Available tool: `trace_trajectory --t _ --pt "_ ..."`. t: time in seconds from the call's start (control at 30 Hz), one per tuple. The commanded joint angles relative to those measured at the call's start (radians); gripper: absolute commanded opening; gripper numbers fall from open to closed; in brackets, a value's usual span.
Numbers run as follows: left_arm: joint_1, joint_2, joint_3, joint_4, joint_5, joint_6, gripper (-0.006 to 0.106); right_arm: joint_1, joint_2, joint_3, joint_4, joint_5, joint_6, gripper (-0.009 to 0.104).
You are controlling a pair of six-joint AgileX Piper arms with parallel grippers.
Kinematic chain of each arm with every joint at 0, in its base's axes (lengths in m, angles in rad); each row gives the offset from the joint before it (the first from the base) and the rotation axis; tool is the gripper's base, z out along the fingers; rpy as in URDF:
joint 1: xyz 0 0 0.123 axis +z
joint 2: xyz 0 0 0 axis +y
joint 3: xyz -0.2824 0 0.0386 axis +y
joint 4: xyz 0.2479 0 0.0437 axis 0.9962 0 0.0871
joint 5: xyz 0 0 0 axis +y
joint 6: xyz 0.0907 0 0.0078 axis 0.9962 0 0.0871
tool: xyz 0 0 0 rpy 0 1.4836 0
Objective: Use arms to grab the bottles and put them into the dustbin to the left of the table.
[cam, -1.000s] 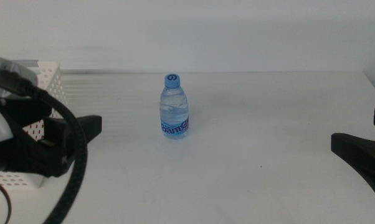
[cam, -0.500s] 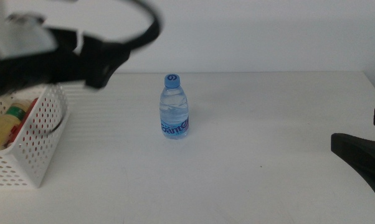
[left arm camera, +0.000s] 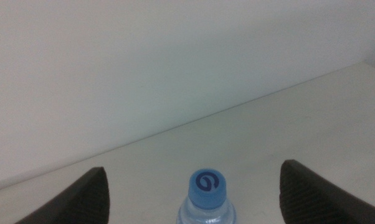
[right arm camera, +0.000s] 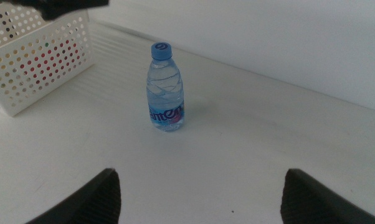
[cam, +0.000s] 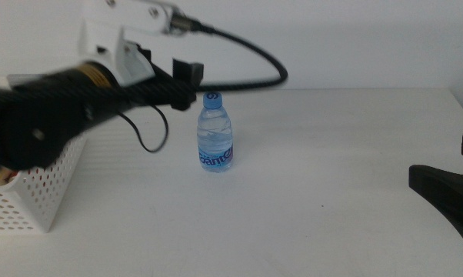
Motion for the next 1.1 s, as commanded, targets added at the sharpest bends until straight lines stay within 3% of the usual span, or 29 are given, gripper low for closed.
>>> trace_trajectory --t 0.0,0.17,0.37,0.6,1.07 --pt "-0.016 -0.003 0.005 0.001 -0.191 -0.008 0.09 0.002 0.0 -0.039 -0.011 -0.063 -0.006 0.067" --pt "-0.041 0.057 0.083 0.026 -0.419 -0.042 0.09 0.002 0.0 -0.039 -0.011 -0.063 -0.006 0.067" --pt "-0.04 0.149 0.087 0.132 -0.483 -0.165 0.09 0.002 0.0 -0.039 -0.011 -0.063 -0.006 0.067" --pt "-0.031 0.279 0.083 0.134 -0.692 -0.165 0.09 0.002 0.0 -0.039 -0.011 -0.063 -0.006 0.067" --pt "-0.016 0.465 -0.034 0.112 -0.721 -0.174 0.09 0.002 0.0 -0.039 -0.011 -0.061 -0.006 0.067"
